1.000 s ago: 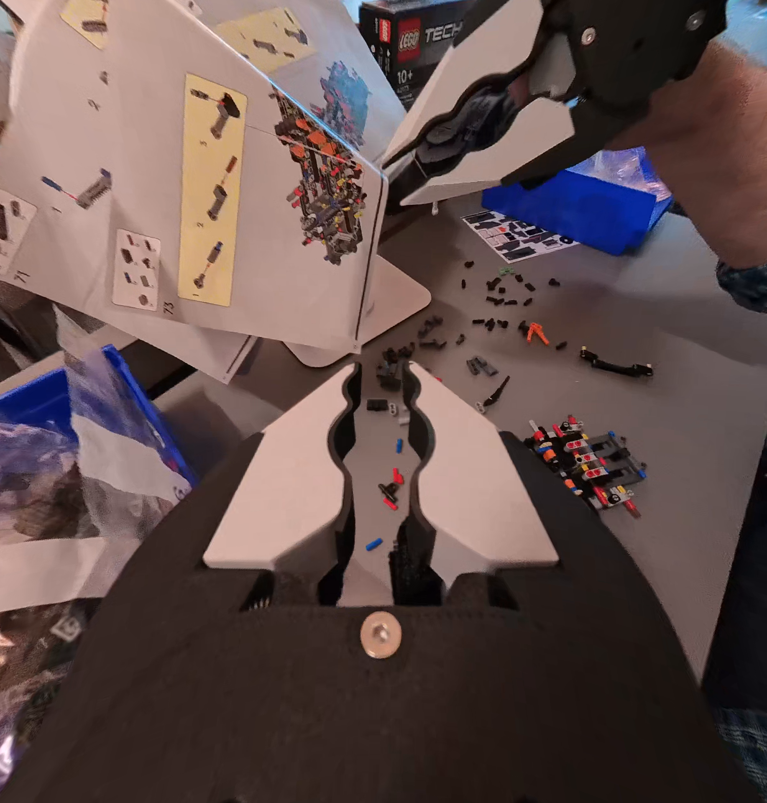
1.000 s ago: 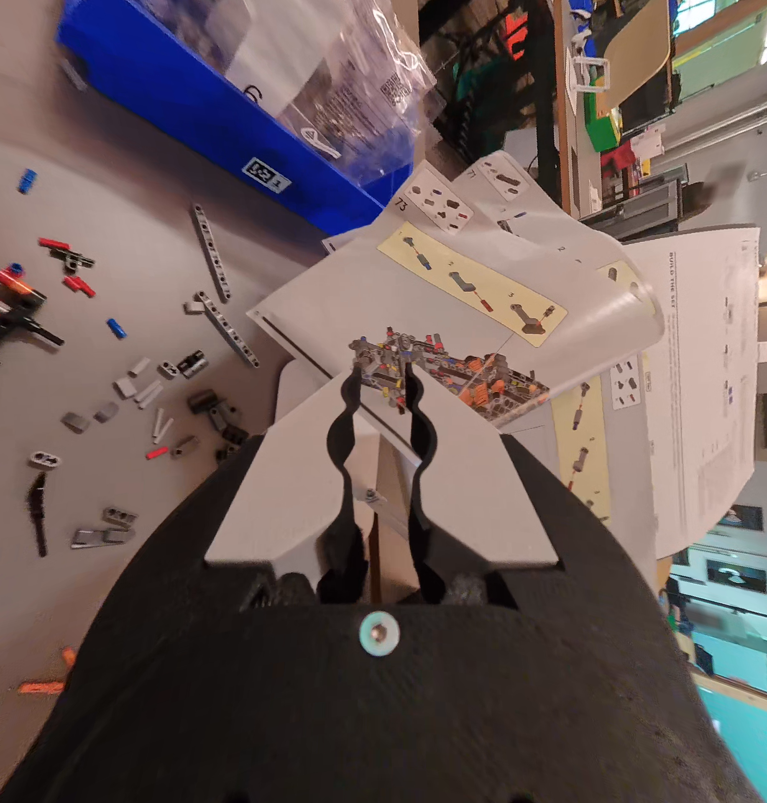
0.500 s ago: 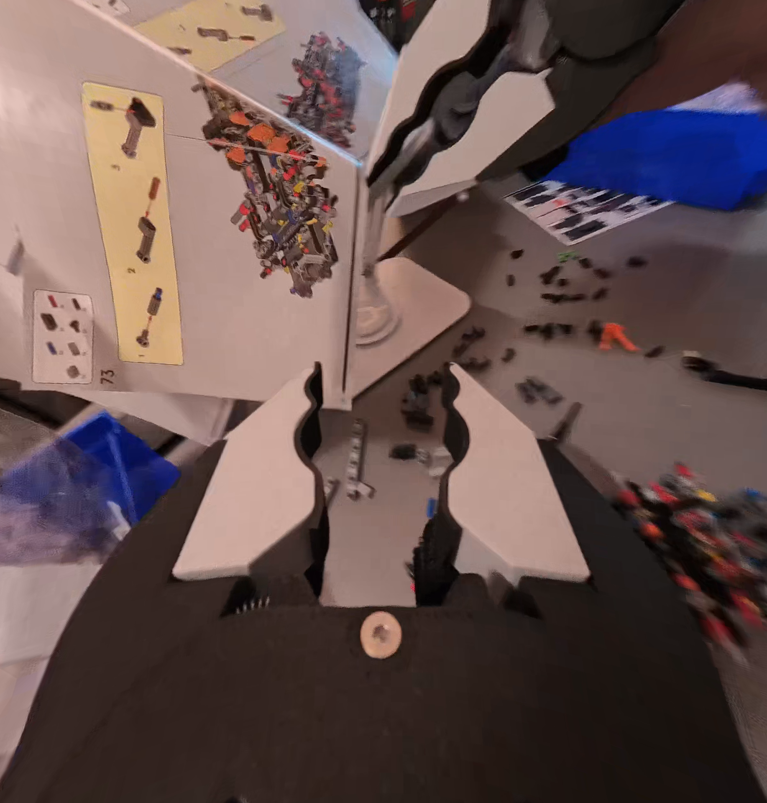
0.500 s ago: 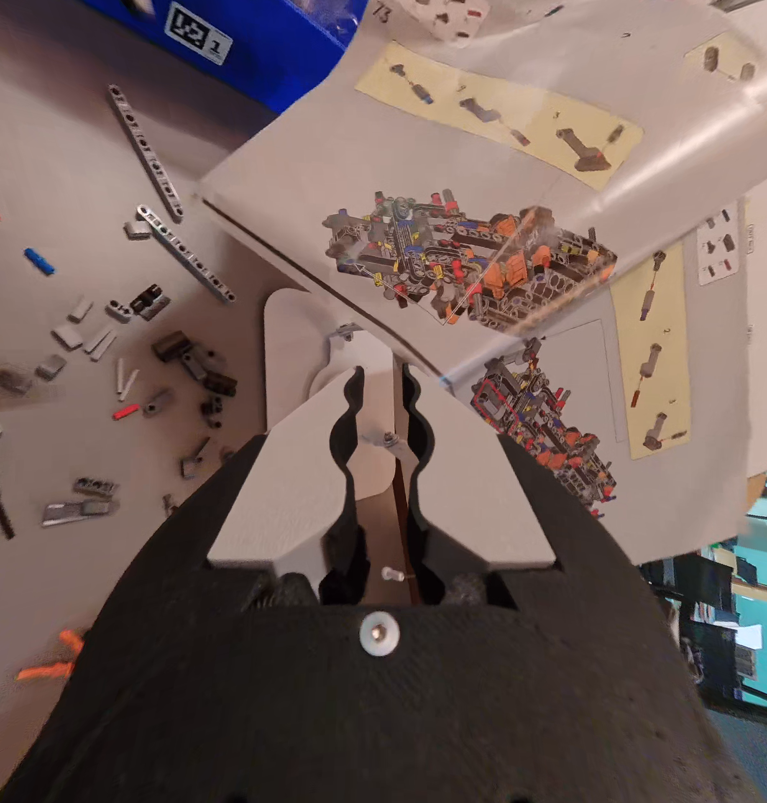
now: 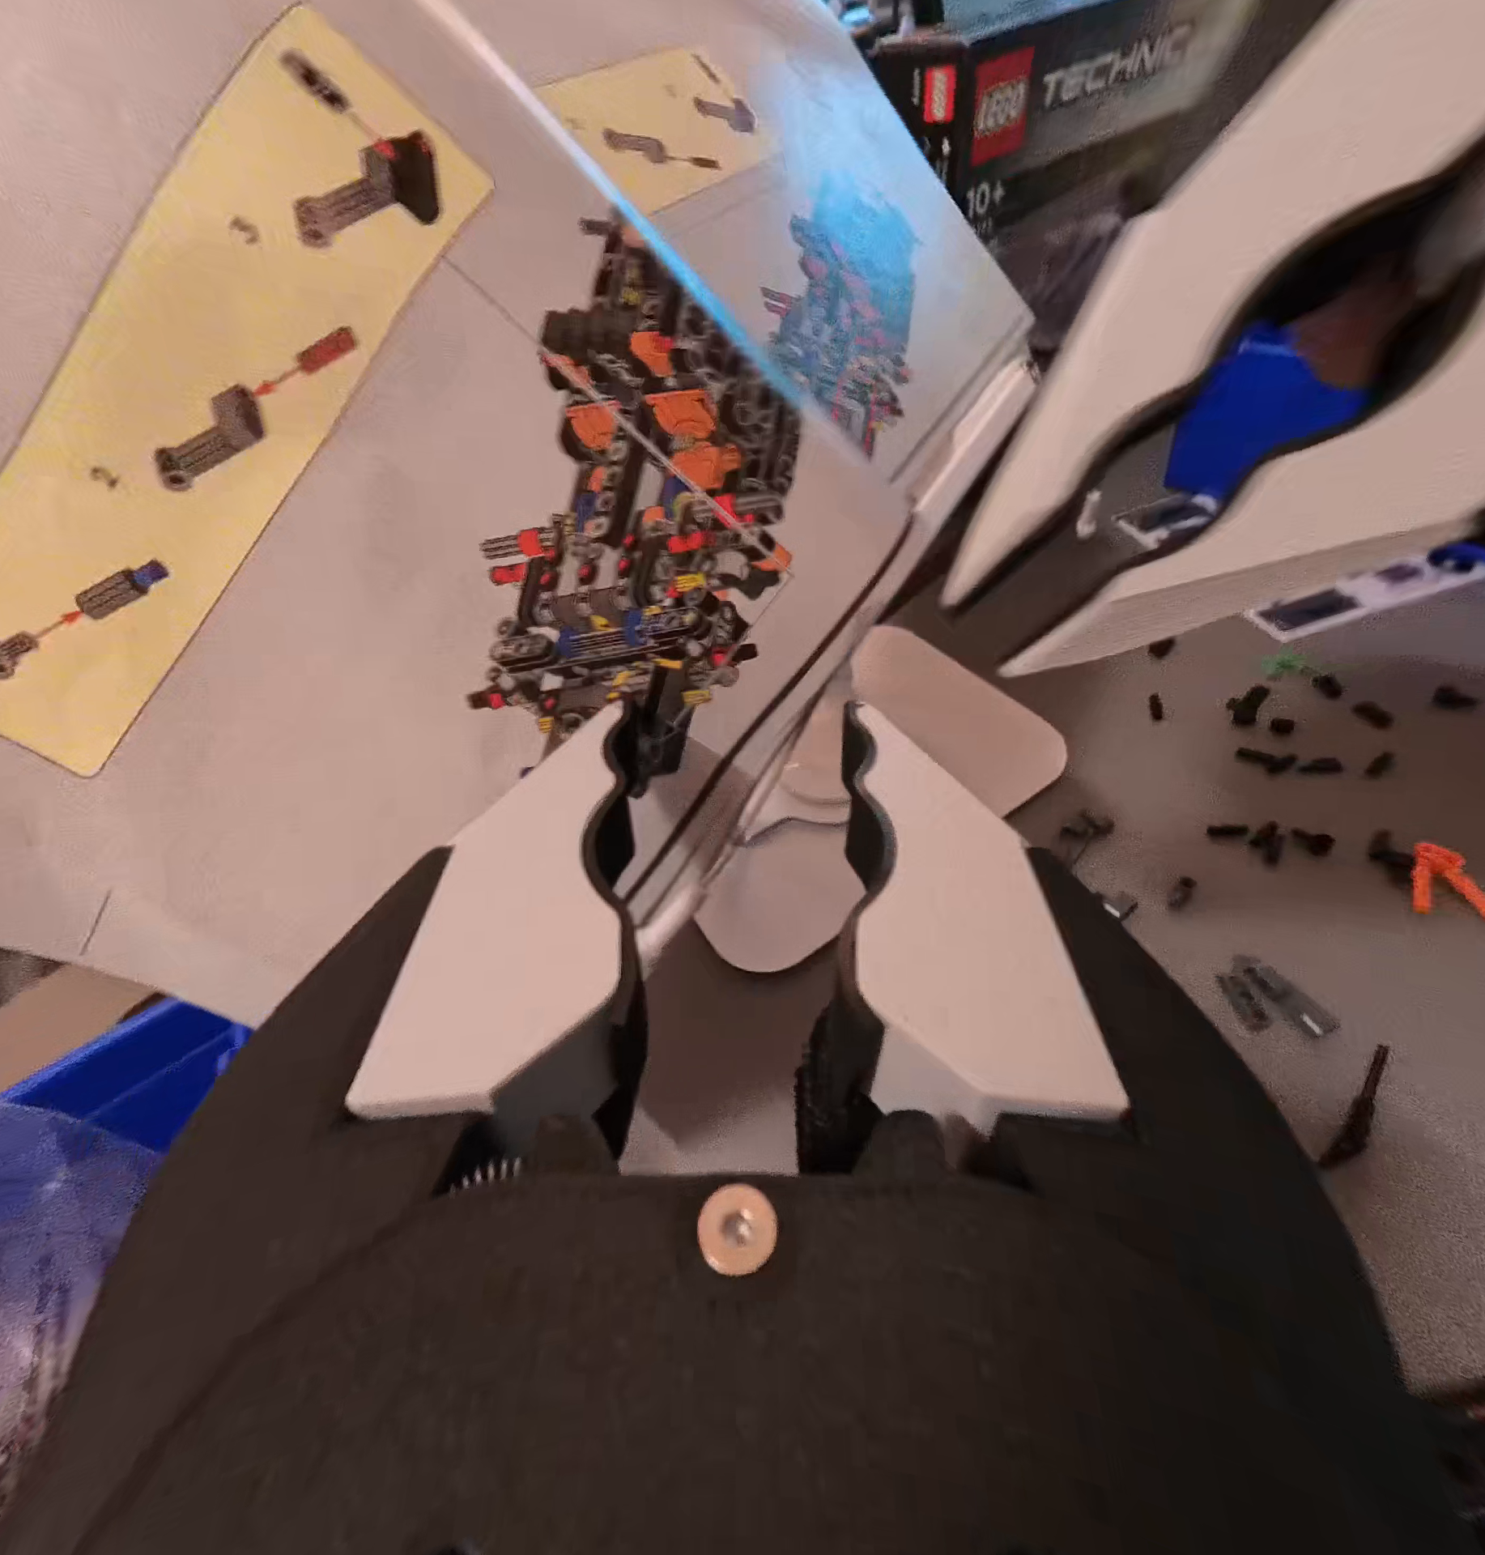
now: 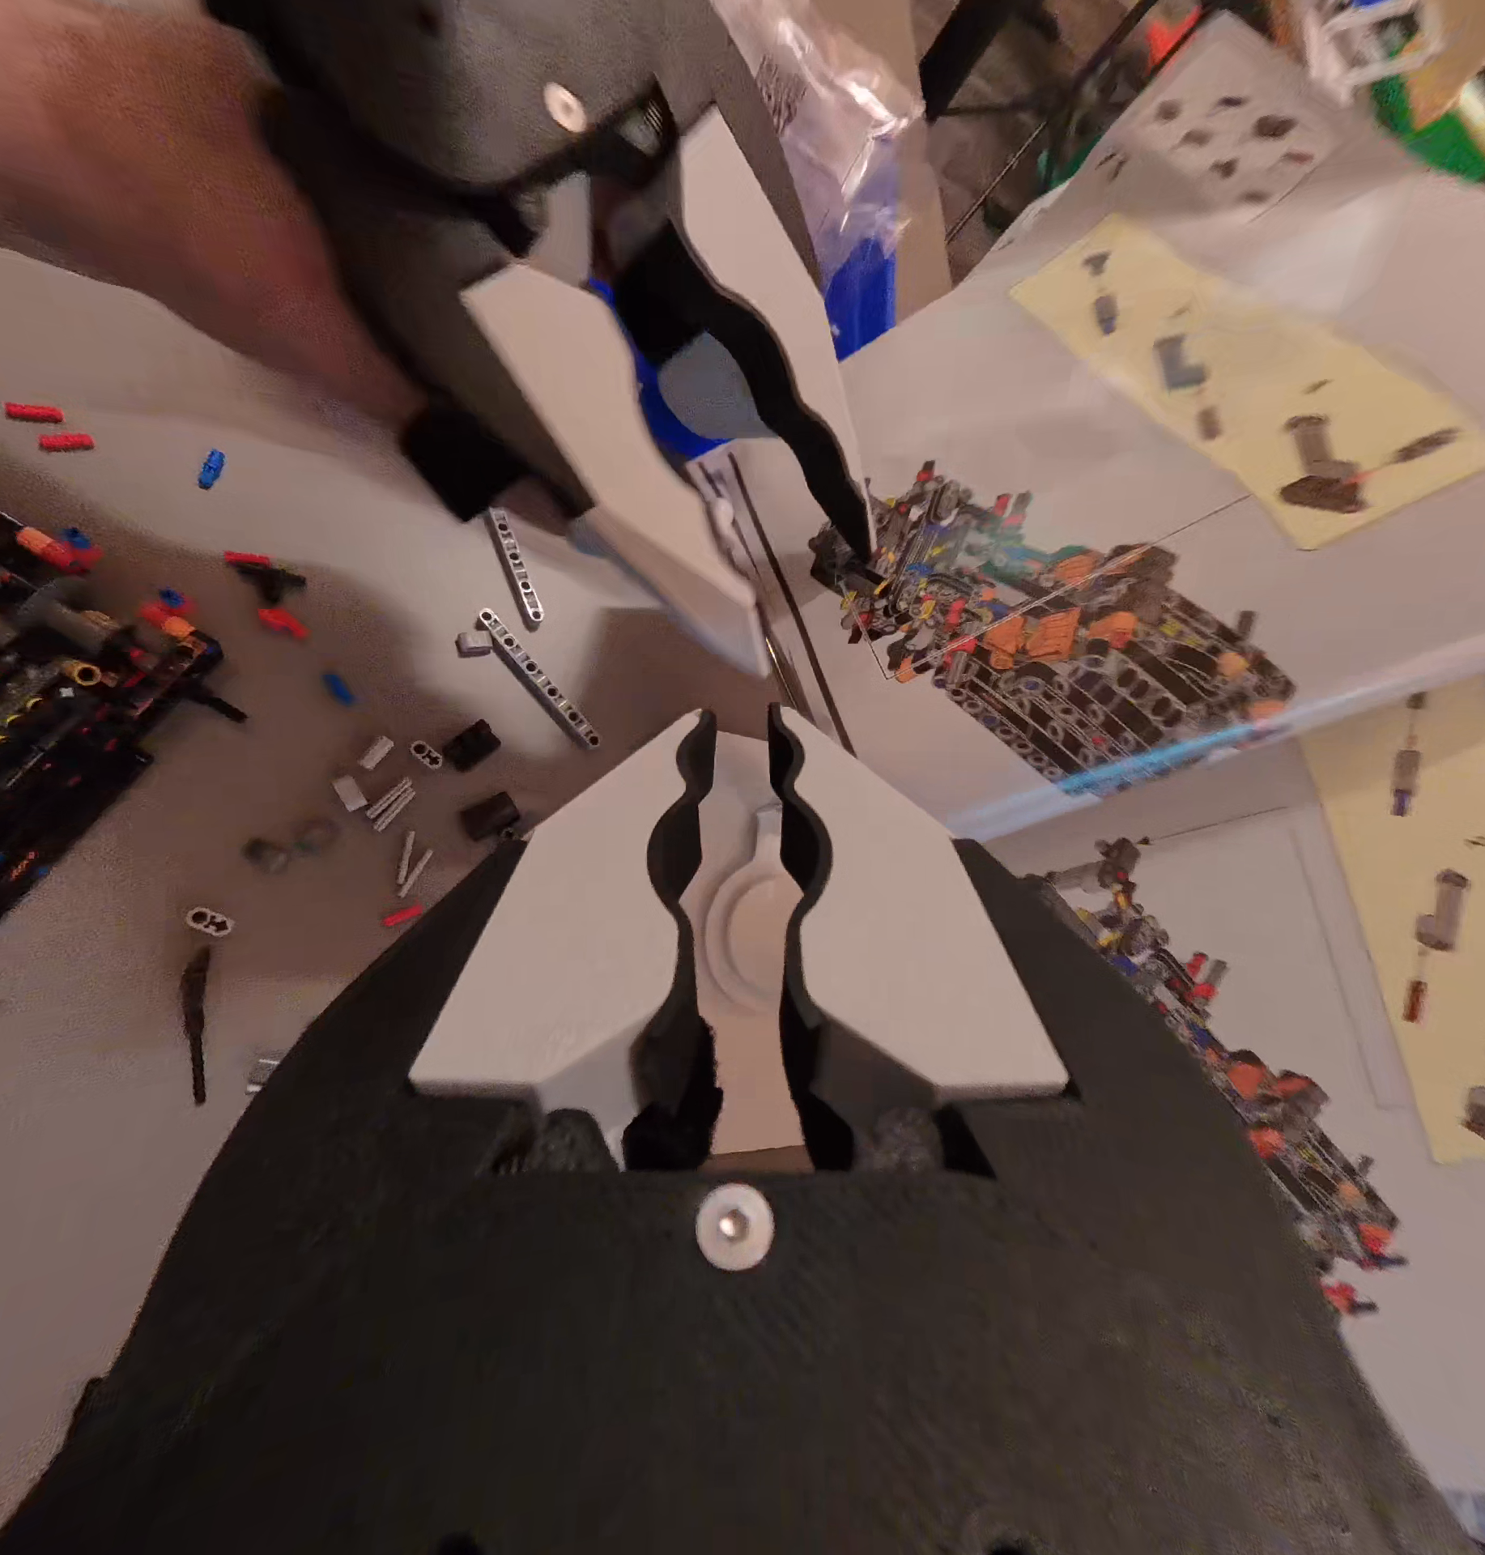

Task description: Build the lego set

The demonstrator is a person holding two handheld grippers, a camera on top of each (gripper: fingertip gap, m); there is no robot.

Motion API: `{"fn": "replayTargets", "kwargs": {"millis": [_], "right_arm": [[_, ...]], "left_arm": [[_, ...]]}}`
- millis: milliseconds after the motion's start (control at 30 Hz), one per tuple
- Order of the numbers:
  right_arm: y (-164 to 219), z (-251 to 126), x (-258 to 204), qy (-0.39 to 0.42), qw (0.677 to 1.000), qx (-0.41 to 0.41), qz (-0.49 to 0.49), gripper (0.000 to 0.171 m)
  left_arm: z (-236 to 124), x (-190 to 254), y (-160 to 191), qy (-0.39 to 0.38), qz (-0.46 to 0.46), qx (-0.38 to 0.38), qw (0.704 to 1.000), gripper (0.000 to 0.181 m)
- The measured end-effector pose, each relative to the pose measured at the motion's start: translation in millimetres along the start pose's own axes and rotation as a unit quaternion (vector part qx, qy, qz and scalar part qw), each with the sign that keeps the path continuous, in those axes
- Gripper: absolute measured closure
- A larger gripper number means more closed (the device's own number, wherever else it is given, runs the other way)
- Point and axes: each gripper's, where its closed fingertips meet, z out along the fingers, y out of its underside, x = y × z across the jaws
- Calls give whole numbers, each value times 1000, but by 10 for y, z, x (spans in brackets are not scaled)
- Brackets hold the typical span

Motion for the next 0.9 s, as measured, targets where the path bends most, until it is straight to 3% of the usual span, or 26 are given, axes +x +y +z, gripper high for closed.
{"fn": "replayTargets", "kwargs": {"millis": [67,200,433,733,900], "right_arm": [[60,-111,19,13,1000,-8,-11,158],[292,-112,152,64,997,-34,-34,148],[79,281,-115,69,986,-24,-150,153],[-64,703,-70,177,931,-70,-313,152],[-94,772,-5,203,920,-73,-328,166]], "left_arm": [[-9,-91,-29,13,-27,10,999,151],[-93,-289,-10,-15,-34,-2,999,145],[-109,-501,99,-26,-84,-4,996,141],[-118,-482,162,-5,-119,14,993,140],[-117,-437,245,8,-134,10,991,141]]}}
